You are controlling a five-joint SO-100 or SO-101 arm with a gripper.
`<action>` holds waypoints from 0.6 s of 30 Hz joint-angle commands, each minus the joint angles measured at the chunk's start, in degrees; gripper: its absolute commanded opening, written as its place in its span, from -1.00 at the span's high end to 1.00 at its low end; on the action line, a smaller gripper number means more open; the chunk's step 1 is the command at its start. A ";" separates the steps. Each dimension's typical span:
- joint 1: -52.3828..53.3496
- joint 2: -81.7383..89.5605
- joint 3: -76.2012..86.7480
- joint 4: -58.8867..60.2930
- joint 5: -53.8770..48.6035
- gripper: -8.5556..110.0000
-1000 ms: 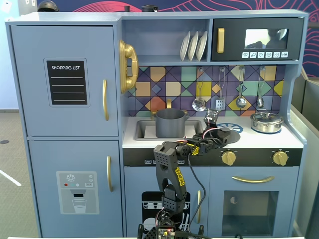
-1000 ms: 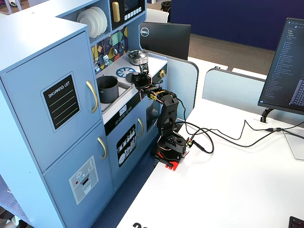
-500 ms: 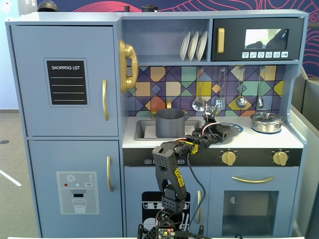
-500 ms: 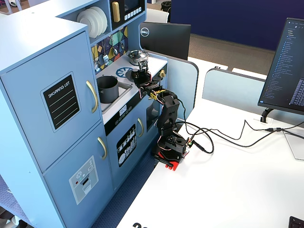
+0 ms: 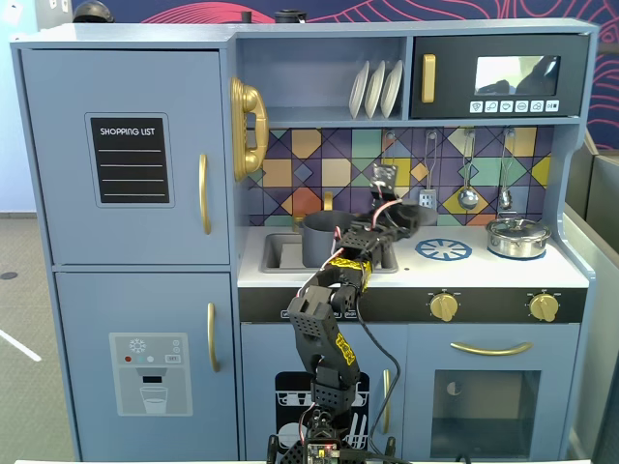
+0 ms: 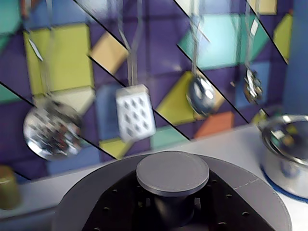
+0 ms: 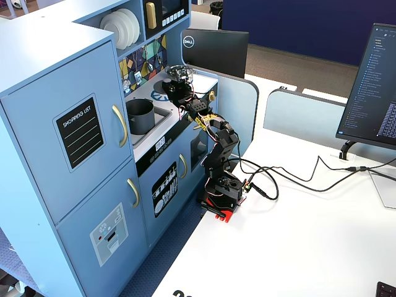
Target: Pick up the lid from the counter and put it on the gray recipient
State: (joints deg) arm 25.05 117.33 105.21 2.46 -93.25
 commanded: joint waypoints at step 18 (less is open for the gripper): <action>-18.02 8.00 -6.59 10.63 3.43 0.86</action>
State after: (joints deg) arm 9.05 121.82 101.69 12.83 -90.26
